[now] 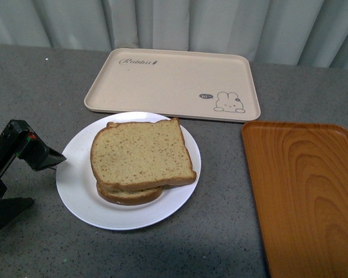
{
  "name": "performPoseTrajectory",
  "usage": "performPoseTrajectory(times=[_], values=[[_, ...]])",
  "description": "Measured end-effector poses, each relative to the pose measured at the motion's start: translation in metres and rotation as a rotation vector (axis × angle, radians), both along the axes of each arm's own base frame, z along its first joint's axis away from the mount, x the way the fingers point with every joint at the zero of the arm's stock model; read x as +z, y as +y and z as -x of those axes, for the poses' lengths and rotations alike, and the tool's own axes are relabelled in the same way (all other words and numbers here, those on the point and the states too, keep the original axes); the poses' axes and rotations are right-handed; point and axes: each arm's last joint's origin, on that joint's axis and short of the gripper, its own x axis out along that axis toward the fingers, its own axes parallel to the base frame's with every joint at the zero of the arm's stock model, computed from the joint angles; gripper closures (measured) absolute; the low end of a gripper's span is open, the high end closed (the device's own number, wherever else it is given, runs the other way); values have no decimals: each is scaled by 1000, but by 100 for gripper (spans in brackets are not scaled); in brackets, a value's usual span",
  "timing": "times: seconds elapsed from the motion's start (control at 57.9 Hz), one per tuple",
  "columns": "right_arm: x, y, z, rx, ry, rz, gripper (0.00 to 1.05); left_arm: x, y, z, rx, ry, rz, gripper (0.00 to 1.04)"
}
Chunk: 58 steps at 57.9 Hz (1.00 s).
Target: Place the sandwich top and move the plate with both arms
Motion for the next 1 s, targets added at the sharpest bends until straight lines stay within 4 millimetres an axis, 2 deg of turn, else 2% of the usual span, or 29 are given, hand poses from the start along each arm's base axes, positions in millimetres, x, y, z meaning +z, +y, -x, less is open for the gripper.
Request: performPoseTrajectory(times=[0.346,0.38,0.605,0.761,0.812,0.882,1.003], values=[[0,0,0,0,0,0,9,-2,-5,-10,6,5,18,6],[0,0,0,0,0,0,9,-2,-5,-10,6,5,17,9],[0,0,0,0,0,0,9,-6,-8,-9,-1,28,24,45],[0,0,0,0,0,0,9,-5,-13,-16,-9,20,42,80],[0,0,0,0,0,0,9,-4,-15,-18,-14,14,46,88],[0,0,0,0,0,0,9,-4,-15,-19,-18,13,52,87],[0,0,0,0,0,0,9,-4,-16,-20,-38,11,69,99]])
